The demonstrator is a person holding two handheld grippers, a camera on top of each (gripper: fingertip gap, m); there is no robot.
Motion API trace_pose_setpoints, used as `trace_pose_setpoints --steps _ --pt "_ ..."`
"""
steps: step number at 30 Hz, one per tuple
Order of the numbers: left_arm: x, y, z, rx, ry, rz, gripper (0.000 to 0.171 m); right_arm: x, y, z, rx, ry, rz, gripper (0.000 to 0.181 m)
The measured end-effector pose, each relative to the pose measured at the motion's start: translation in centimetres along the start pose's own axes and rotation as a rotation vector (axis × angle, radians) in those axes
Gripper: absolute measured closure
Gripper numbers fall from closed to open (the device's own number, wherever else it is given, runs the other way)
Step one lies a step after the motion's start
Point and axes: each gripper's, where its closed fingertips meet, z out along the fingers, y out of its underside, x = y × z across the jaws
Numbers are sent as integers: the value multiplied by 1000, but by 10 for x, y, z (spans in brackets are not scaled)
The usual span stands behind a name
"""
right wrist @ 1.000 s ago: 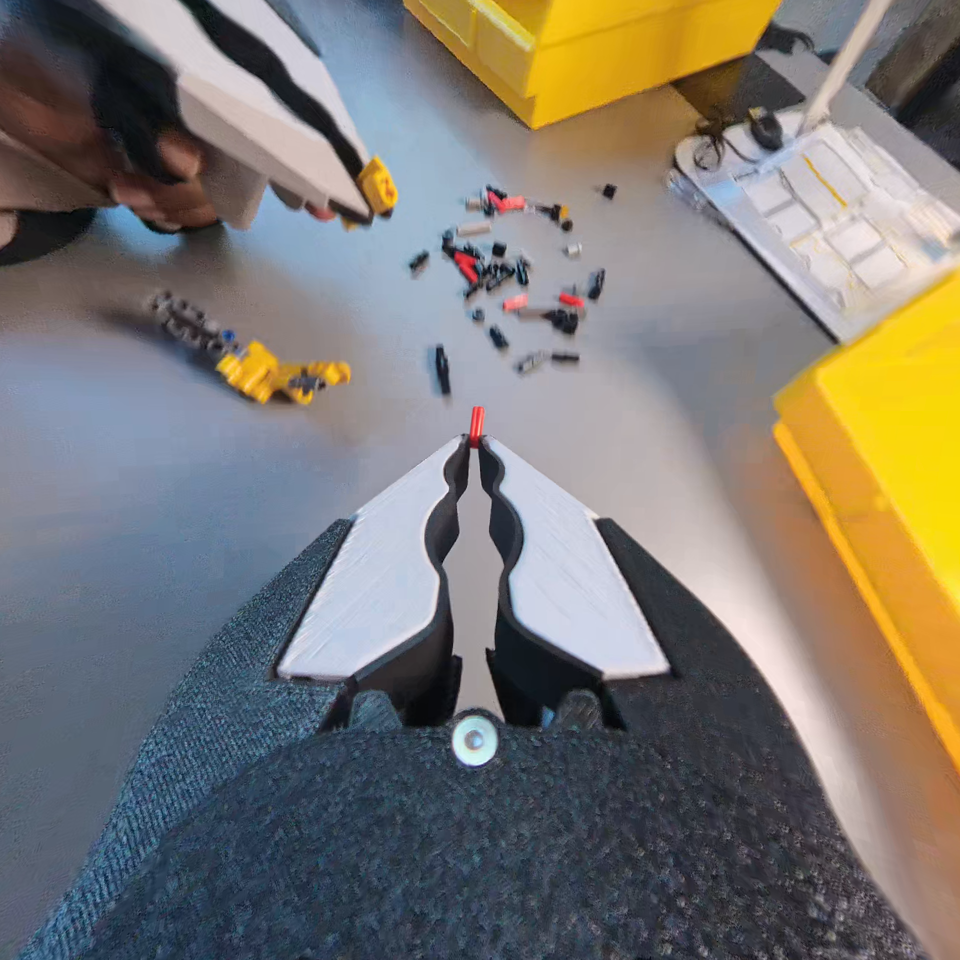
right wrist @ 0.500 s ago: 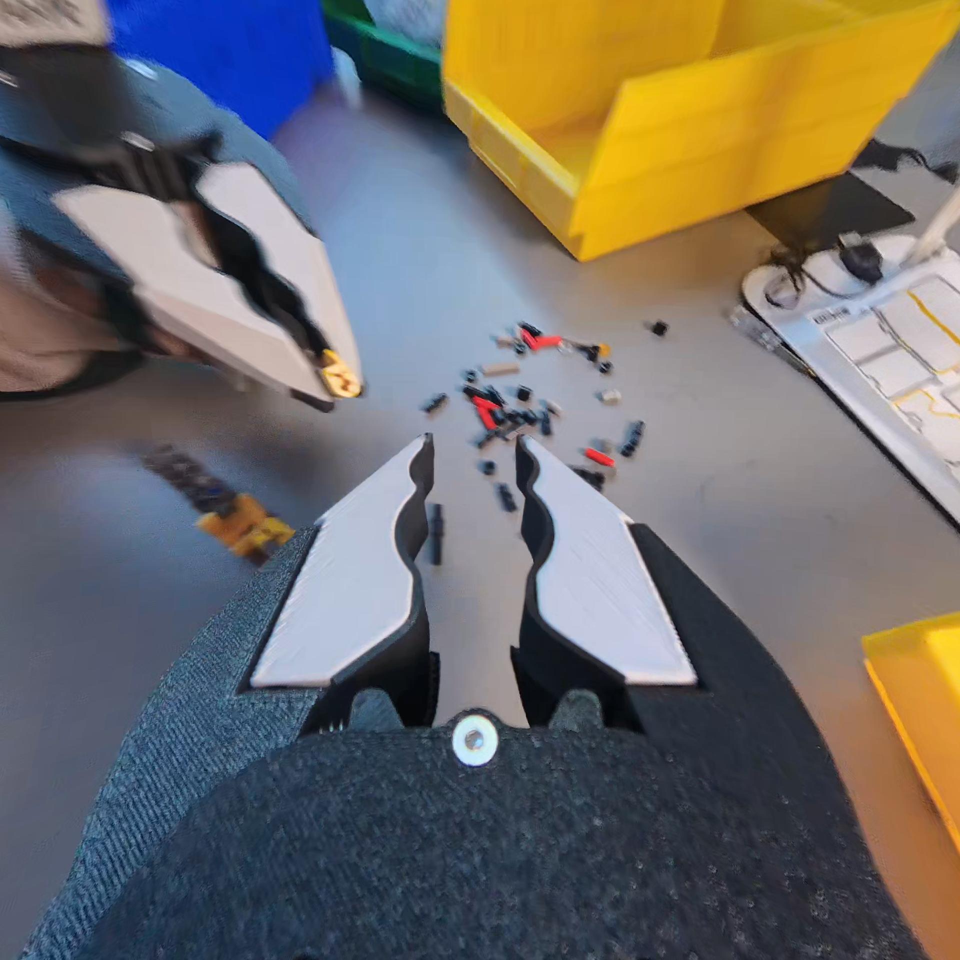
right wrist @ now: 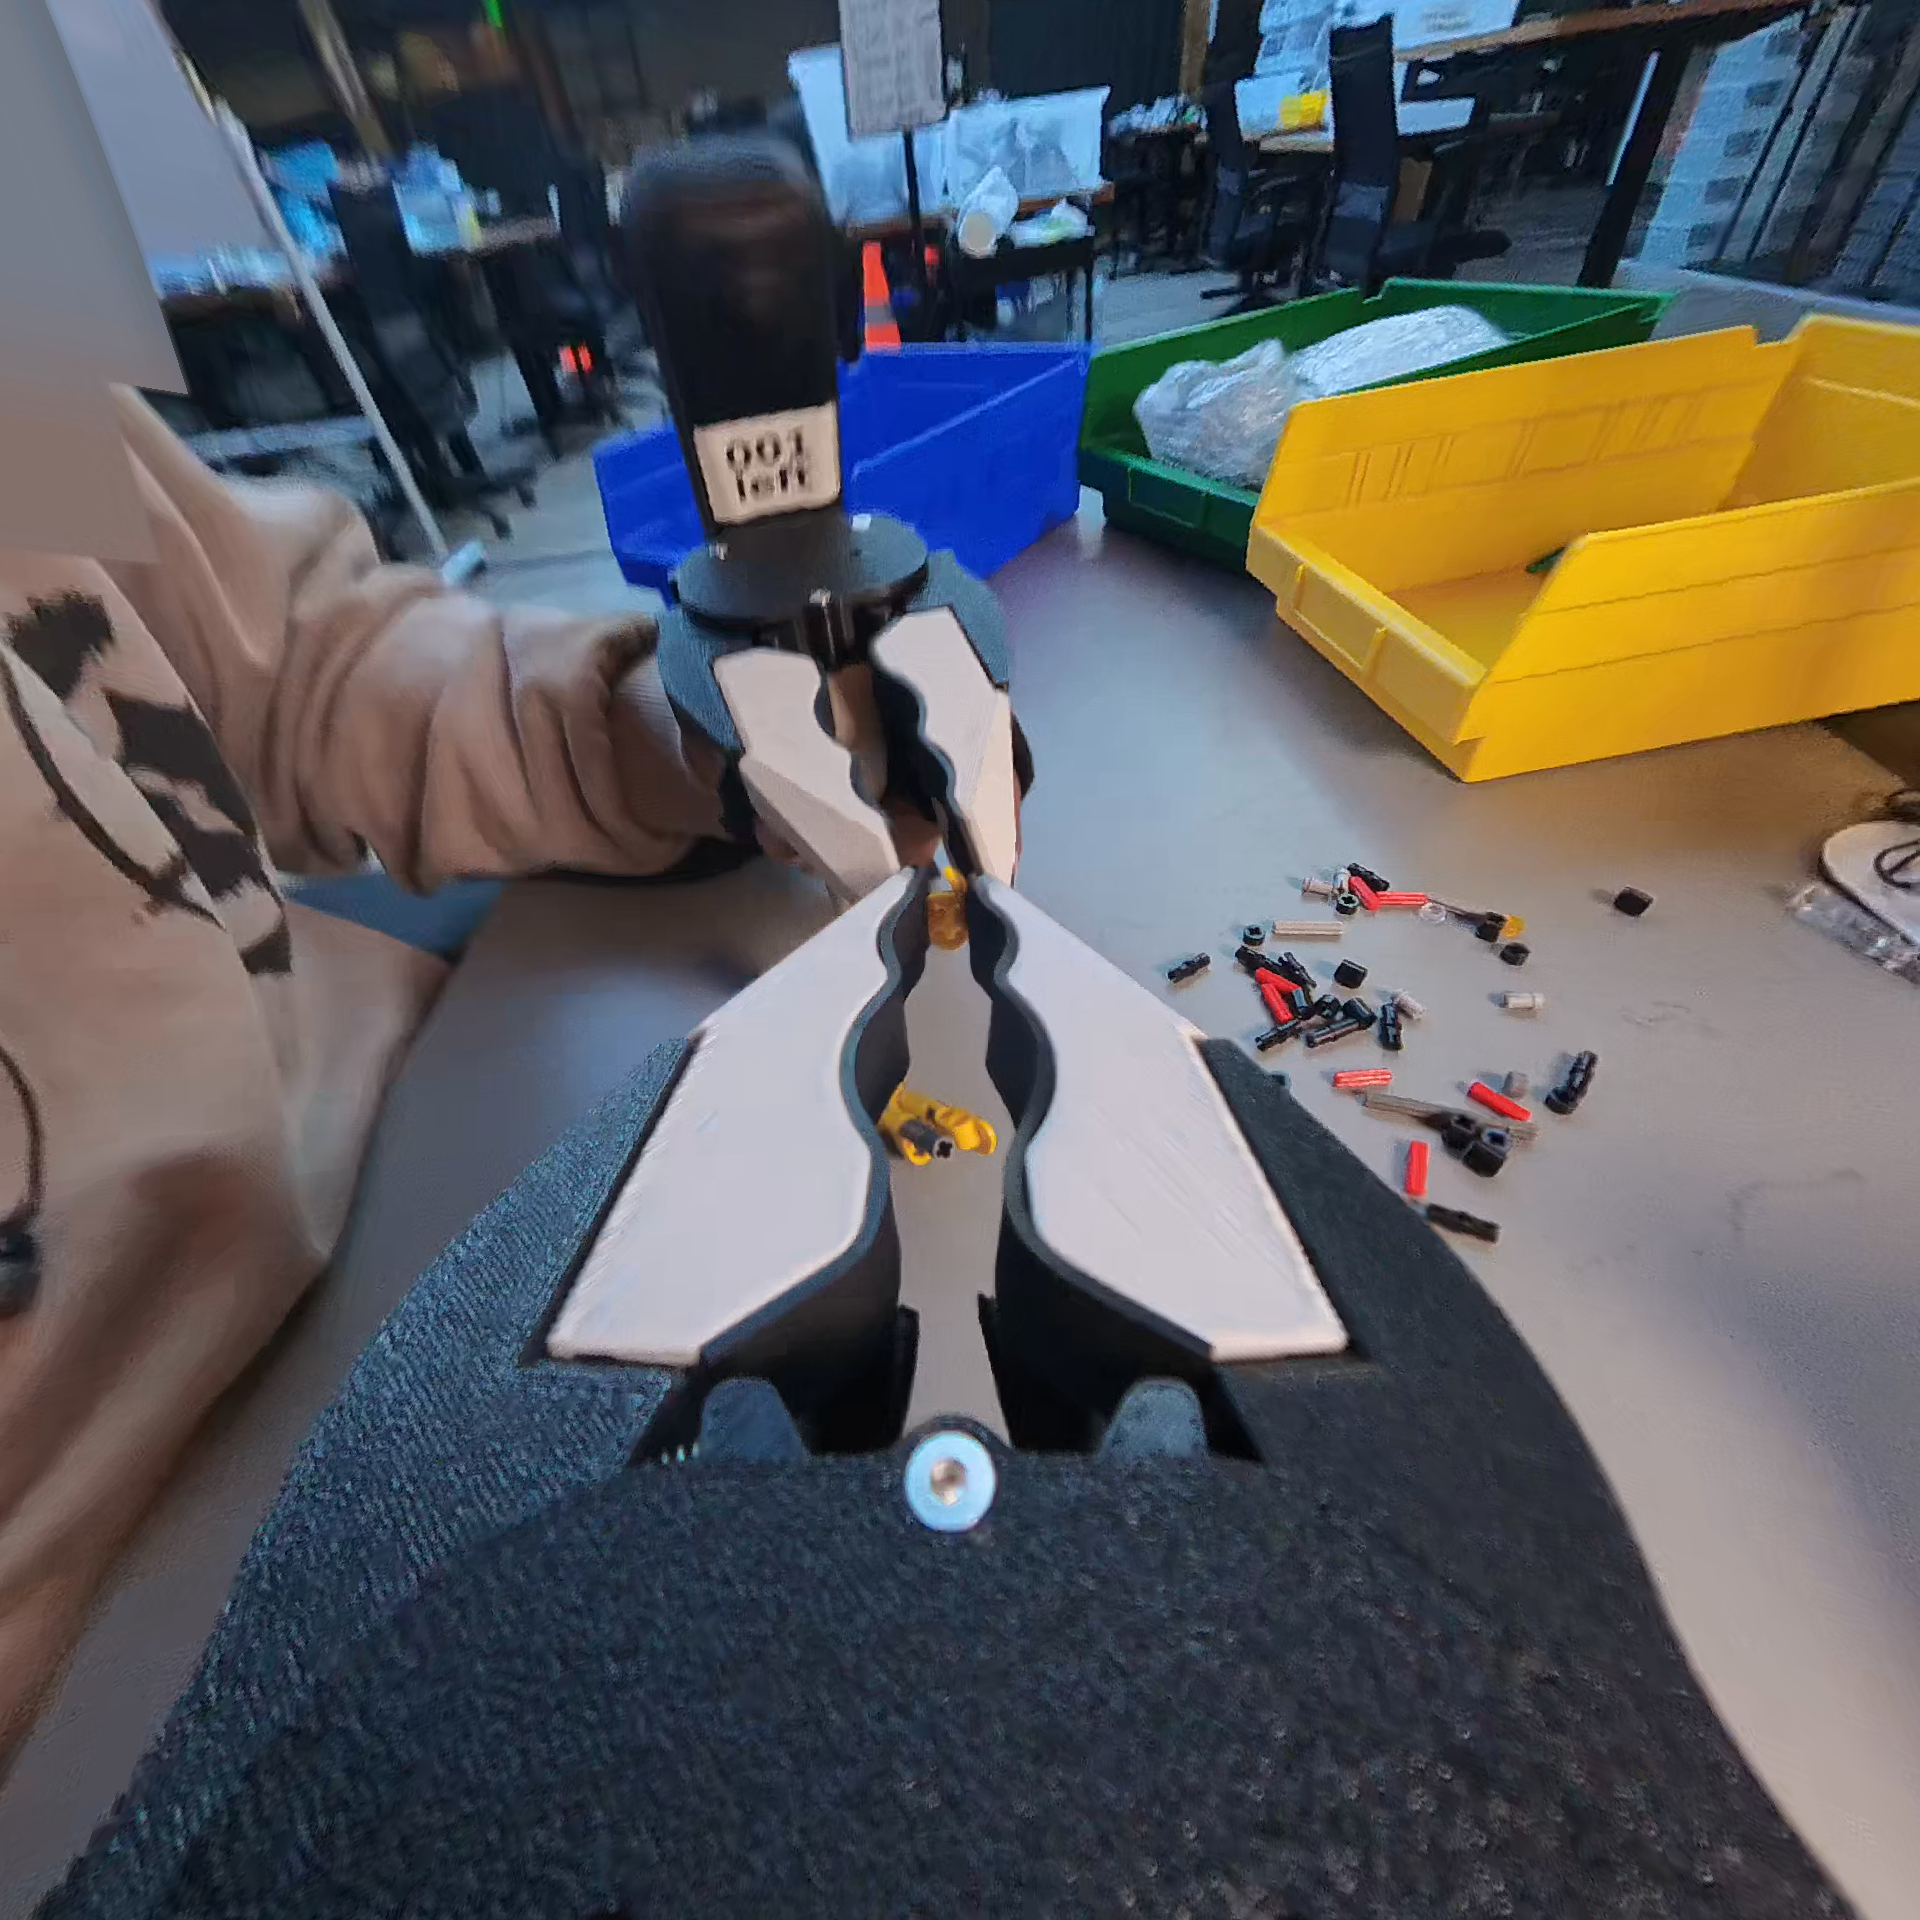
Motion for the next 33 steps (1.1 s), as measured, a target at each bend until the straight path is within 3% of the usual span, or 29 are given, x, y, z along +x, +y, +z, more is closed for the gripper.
trace_pose_setpoints --steps 5,9,15,20,23,27,29,33 --pt "-12 -10 -9 75 12 -159 155 39 -31 -38 232 -17 521 176" --pt "-12 -17 -11 117 28 -202 153 33 -40 -40 358 -137 712 176" --pt "-7 -26 -12 168 60 -227 153 30 -46 -30 440 -227 877 176" --pt "-9 -29 -14 183 73 -264 155 30 -38 -22 423 -227 880 176" --pt "-14 -21 -13 129 30 -249 159 64 -37 -40 389 27 667 175" --pt "-13 -11 -7 44 -12 -200 159 169 -10 -115 26 718 194 176" --pt "-13 -5 -4 9 -30 -181 159 209 -1 -149 -66 866 223 176" --pt "-17 6 -2 -43 -52 -189 159 262 37 -162 -190 862 486 176"
